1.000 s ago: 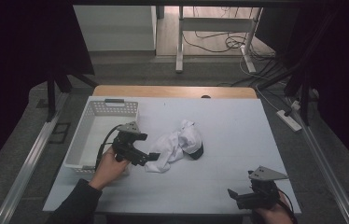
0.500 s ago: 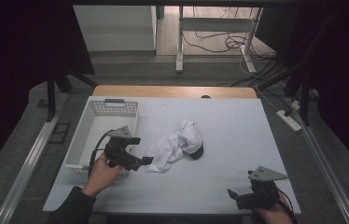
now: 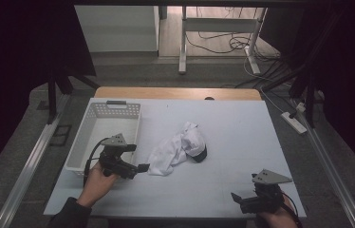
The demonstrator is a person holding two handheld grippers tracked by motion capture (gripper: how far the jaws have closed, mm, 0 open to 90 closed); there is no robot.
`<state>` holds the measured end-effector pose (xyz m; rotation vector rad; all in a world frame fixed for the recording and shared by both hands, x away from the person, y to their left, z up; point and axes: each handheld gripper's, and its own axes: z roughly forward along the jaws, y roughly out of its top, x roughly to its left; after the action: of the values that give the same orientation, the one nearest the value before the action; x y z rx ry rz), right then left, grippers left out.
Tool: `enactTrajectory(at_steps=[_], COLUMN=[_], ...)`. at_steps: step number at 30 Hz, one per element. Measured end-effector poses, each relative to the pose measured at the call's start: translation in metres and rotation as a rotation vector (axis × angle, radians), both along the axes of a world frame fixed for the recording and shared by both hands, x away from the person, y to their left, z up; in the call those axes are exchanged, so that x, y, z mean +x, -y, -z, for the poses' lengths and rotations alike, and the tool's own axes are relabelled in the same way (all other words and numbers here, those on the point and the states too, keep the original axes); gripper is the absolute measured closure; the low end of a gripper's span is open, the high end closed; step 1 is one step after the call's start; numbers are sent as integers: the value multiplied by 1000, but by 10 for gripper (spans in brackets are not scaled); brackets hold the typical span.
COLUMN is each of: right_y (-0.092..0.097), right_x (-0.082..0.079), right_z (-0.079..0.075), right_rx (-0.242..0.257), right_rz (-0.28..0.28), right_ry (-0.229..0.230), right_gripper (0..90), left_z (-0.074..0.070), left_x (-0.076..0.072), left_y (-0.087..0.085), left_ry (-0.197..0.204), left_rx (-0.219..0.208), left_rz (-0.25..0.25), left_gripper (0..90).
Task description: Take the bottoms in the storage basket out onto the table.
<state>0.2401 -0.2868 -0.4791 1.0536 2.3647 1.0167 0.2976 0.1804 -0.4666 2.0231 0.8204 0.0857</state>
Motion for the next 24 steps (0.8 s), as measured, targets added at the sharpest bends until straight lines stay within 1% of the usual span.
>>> enactTrajectory(at_steps=[9,15,24], right_y=[0,-1,0], right_x=[0,0,0], right_z=[0,0,0], right_rx=[-3,-6,-6], right_rz=[0,0,1], right_ry=[0,-1,-1], right_gripper=[0,0,0], left_z=[1,4,4], left_x=[-9,-14,-25], left_y=[-6,-12,-21], left_ry=[9,1,7], left_rx=[-4,-8,-16], left_rz=[-11,-23,-45], left_gripper=[13,15,16])
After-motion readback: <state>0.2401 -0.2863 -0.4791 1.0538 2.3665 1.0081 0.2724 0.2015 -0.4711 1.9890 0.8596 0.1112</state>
